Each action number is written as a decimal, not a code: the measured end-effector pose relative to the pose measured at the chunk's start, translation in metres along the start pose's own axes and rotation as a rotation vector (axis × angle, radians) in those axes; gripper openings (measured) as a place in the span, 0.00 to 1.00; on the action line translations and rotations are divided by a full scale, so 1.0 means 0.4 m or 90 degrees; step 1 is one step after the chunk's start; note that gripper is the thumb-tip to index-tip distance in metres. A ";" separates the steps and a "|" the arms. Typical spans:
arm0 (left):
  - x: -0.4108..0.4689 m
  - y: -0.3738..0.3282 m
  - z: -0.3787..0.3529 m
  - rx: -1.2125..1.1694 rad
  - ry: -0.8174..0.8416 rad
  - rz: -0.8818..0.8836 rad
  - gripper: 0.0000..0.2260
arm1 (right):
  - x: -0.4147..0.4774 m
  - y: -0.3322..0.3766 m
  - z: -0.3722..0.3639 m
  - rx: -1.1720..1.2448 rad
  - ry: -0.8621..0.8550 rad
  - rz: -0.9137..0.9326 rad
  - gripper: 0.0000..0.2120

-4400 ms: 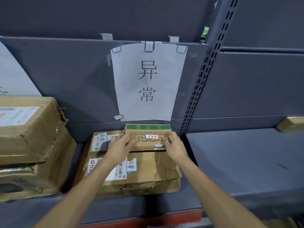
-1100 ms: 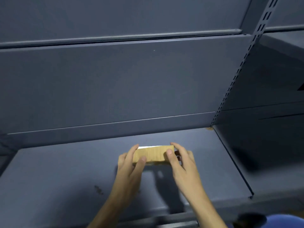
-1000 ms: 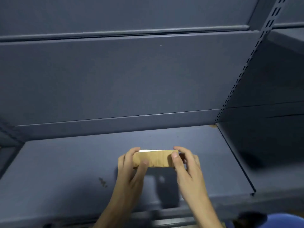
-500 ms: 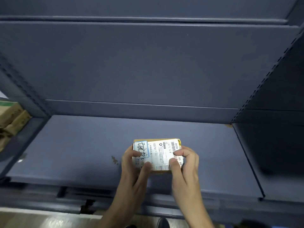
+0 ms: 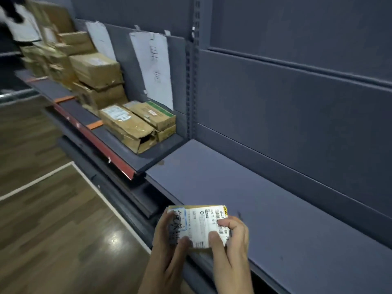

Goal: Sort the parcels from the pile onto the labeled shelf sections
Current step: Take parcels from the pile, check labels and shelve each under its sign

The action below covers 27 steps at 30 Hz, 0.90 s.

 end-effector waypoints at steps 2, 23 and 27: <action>-0.012 0.018 0.111 0.010 -0.058 -0.020 0.22 | -0.010 0.028 -0.111 -0.002 0.050 0.016 0.14; 0.157 0.277 0.928 0.039 -0.402 -0.014 0.25 | 0.134 0.160 -1.075 -0.004 0.320 0.194 0.15; 0.323 0.324 1.080 0.135 -0.365 -0.002 0.25 | 0.254 0.194 -1.261 0.028 0.329 0.174 0.15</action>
Point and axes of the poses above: each hand's wrist, its own x-axis towards the middle knuckle, its own z-axis out of the back of the hand, y = z × x, the point moved 3 cm from there along x, towards the middle knuckle, and after that the axes turned 3 degrees about y, right-handed, at the moved point
